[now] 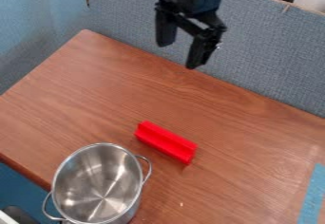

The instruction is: Put the red object in the metal pot

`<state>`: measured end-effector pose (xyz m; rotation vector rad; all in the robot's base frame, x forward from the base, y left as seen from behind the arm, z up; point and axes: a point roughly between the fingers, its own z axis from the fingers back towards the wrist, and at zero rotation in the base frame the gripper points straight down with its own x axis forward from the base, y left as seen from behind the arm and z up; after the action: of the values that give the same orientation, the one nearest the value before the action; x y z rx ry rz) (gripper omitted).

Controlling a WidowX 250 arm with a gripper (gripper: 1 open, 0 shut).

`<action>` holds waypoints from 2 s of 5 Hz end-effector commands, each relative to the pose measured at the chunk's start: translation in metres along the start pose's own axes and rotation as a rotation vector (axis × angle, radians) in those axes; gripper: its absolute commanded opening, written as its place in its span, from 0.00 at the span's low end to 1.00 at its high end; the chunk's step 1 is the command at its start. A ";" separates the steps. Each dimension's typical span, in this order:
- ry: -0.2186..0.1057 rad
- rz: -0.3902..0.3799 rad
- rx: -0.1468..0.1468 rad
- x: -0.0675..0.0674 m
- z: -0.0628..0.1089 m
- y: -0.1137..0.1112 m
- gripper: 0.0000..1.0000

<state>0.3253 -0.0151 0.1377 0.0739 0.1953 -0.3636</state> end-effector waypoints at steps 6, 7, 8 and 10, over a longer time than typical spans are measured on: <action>-0.083 -0.249 0.127 -0.062 -0.002 -0.046 1.00; -0.086 -0.195 0.126 -0.045 0.001 -0.044 1.00; -0.118 -0.278 0.141 -0.043 0.002 -0.035 1.00; -0.140 -0.593 0.183 -0.044 -0.003 -0.031 1.00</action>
<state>0.2709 -0.0308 0.1314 0.1469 0.0790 -0.9764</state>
